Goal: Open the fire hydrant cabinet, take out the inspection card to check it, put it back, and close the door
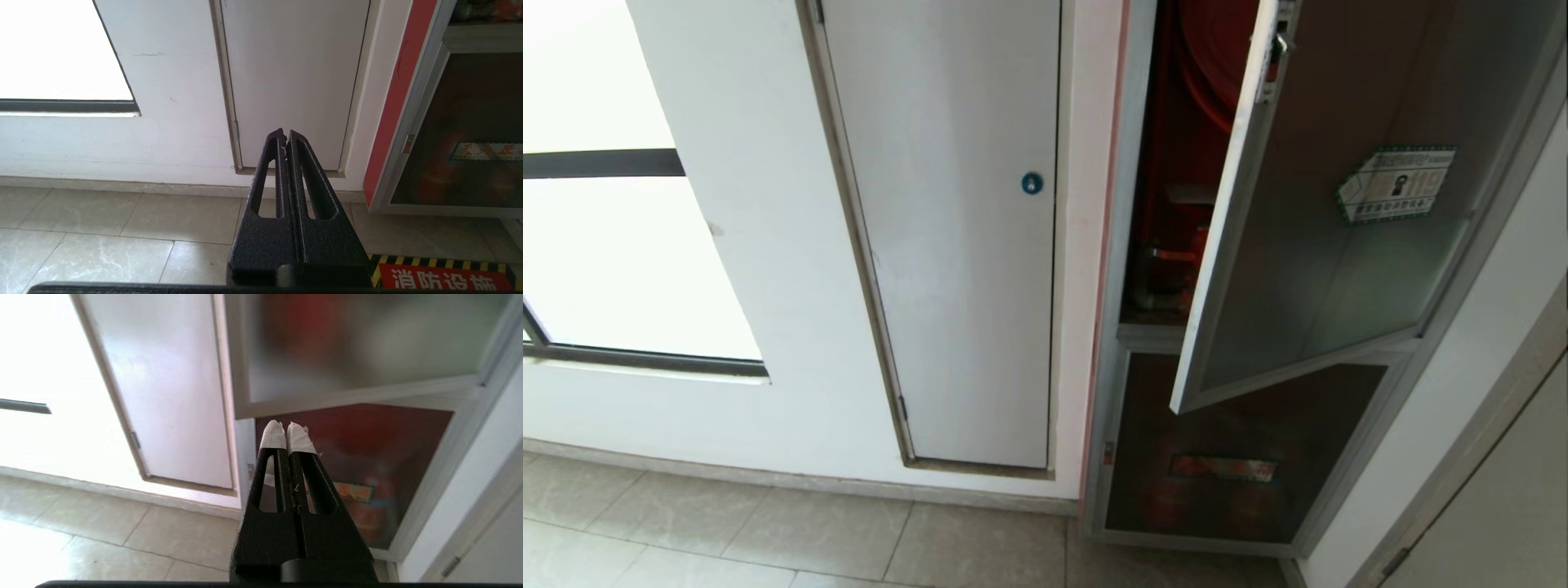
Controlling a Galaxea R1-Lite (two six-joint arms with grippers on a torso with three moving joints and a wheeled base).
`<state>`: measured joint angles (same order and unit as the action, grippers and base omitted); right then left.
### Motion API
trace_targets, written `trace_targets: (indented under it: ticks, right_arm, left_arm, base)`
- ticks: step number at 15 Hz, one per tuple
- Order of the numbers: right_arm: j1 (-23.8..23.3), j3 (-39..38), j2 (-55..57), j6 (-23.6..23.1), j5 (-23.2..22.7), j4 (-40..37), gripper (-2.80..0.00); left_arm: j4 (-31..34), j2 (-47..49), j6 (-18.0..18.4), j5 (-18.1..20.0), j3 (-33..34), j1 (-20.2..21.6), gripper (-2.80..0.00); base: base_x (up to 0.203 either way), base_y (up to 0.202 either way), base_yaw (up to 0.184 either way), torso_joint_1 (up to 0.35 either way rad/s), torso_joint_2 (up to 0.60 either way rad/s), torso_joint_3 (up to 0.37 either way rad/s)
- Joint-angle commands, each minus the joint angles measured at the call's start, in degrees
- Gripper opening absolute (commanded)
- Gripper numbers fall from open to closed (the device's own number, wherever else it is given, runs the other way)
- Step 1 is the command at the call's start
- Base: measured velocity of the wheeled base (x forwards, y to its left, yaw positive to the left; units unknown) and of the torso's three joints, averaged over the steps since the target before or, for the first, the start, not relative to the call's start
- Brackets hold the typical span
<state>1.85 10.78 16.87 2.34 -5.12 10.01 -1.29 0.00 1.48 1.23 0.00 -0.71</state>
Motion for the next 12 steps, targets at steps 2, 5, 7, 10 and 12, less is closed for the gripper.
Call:
trace_targets:
  ticks: [2, 5, 7, 10, 12]
  right_arm:
    - [1.2, 6.6, 11.6, -1.5, -4.2, 0.5, -2.80]
    - [1.5, 9.6, 21.1, -5.0, -8.3, 5.4, -2.80]
    - [1.6, 12.5, 28.5, -5.5, -11.3, 10.0, -2.80]
    - [5.4, 19.6, 37.6, -4.4, -13.6, 12.6, -2.80]
    - [10.6, 23.7, 43.6, -3.5, -13.9, 13.6, -2.80]
  left_arm:
    - [0.0, 0.1, 0.0, 0.1, 0.8, 0.0, -2.80]
    - [0.0, 0.1, 0.0, 0.0, 0.8, 0.0, -2.80]
    - [0.0, 0.1, 0.0, 0.0, 0.8, 0.0, -2.80]
    - [0.0, 0.1, 0.0, 0.0, 0.8, 0.0, -2.80]
    - [0.0, 0.1, 0.0, 0.0, 0.8, 0.0, -2.80]
  base:
    - [0.000, 0.000, 0.000, 0.000, 0.00, 0.000]
    - [0.000, 0.000, 0.000, 0.000, 0.00, 0.000]
    - [0.000, 0.000, 0.000, 0.000, 0.00, 0.000]
    - [0.000, 0.000, 0.000, 0.000, 0.00, 0.000]
    - [0.000, 0.000, 0.000, 0.000, 0.00, 0.000]
